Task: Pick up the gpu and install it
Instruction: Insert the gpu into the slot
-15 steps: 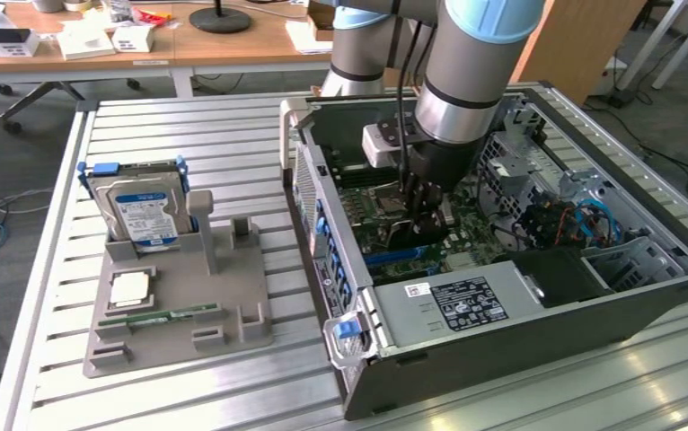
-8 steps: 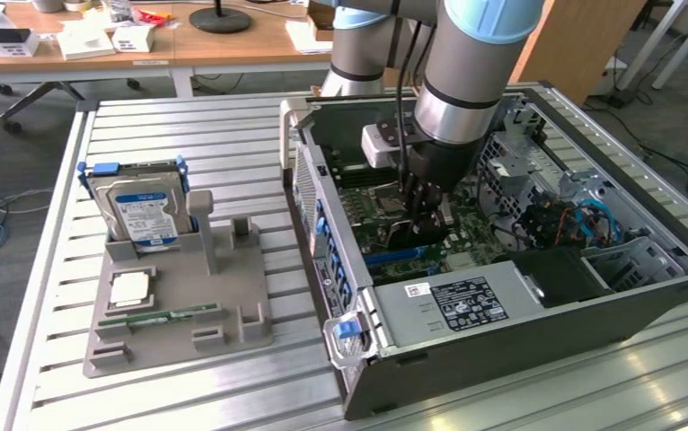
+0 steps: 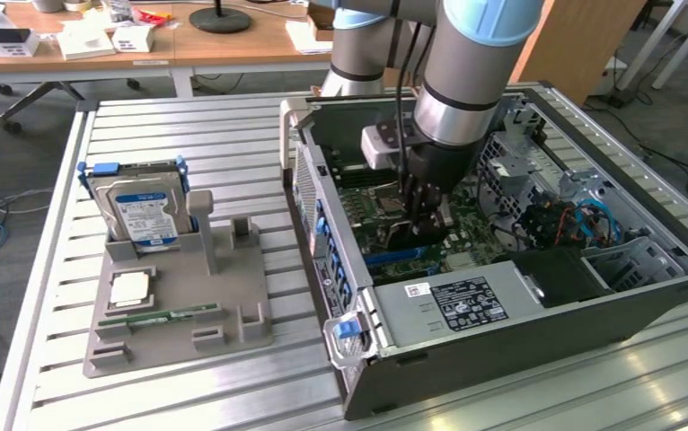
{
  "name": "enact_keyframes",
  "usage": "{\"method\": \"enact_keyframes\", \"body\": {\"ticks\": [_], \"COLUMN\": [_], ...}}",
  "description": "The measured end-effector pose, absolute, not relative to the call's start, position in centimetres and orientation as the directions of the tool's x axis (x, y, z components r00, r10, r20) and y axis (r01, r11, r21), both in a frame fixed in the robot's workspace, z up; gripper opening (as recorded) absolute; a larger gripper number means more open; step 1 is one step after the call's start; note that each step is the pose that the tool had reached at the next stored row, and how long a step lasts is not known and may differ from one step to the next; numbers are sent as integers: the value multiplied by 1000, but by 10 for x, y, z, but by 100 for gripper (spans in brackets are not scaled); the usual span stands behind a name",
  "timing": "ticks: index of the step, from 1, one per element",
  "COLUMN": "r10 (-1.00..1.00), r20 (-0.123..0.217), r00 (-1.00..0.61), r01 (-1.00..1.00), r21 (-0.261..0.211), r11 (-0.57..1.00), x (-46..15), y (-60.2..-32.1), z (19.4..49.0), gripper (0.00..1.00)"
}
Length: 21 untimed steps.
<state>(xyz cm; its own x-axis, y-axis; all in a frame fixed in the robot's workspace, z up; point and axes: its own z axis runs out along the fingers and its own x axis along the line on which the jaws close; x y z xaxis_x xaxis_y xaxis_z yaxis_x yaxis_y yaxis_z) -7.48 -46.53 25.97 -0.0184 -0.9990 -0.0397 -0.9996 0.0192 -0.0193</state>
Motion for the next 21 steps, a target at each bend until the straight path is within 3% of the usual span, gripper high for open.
{"method": "enact_keyframes", "body": {"ticks": [21], "r10": [-999], "r20": [-40], "r00": [-18], "r01": [-1000], "r21": [-19], "r11": [19], "x": [-77], "y": [-465], "z": [258], "gripper": [26]}}
